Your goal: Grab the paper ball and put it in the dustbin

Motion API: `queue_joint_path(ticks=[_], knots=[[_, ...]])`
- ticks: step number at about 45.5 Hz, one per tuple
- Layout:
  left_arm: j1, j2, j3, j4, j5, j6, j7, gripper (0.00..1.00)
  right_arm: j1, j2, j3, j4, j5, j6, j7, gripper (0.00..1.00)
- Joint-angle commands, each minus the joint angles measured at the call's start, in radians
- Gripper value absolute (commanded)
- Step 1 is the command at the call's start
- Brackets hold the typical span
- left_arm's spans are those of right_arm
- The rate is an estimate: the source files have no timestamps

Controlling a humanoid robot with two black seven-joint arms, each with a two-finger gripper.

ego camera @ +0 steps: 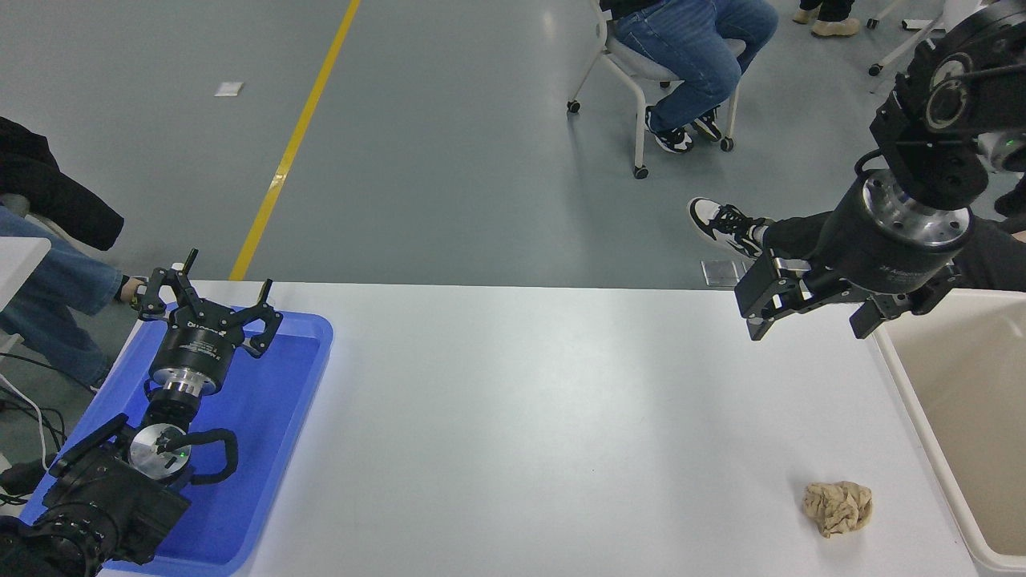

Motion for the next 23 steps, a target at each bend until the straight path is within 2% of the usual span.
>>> queue_joint_path(ticks=[1,23], knots=[[0.0,0.0,0.0,-0.002,0.0,0.0,0.002,1.0,0.001,-0.005,-0.001,0.002,-0.003,-0.007,-0.001,1.0],[0.0,-0.002,0.0,-0.002,0.0,0.0,0.002,1.0,-0.034,-0.007,0.01,-0.012,-0.051,-0.007,-0.001,1.0]])
